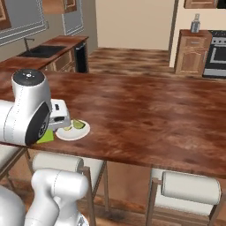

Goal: Retrieve the tupperware and aluminum foil from the cabinet and place them on the dining counter near the plate with lemon wedges to prepare for storing leftovers.

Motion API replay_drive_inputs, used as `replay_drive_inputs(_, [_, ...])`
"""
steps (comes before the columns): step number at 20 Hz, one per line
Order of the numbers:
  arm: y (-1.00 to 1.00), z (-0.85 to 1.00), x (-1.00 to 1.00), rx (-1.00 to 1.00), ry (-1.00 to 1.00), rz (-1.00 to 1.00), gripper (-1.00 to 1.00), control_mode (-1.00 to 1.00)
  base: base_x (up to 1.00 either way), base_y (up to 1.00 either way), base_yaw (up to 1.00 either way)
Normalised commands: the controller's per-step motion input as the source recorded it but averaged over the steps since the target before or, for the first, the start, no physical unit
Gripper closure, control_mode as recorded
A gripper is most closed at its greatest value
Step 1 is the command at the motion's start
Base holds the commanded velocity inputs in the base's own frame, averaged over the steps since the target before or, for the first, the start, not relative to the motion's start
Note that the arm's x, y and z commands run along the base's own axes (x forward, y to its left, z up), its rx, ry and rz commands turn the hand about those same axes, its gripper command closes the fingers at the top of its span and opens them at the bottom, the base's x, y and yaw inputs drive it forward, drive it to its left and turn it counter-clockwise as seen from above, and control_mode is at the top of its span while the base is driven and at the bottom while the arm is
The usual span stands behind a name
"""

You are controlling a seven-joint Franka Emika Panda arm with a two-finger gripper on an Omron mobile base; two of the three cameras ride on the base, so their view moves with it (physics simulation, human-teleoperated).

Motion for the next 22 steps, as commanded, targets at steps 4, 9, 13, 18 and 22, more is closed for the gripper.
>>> replay_drive_inputs(4, [0.01,0.0,0.16,0.0,-0.1,-0.1,1.0,-1.0,0.34,0.18,-0.29])
replay_drive_inputs(9, [-0.11,-0.15,0.64,0.0,-0.13,-0.36,1.0,-1.0,0.0,0.0,0.0])
replay_drive_inputs(13, [-0.34,-0.23,0.63,0.0,0.0,-0.28,1.0,-1.0,0.0,0.0,0.0])
replay_drive_inputs(18, [-0.32,-0.43,0.67,0.0,0.0,-0.23,1.0,-1.0,0.0,0.0,0.0])
replay_drive_inputs(22, [-0.08,-0.59,0.64,0.0,0.0,-0.16,1.0,-1.0,0.0,0.0,0.0])
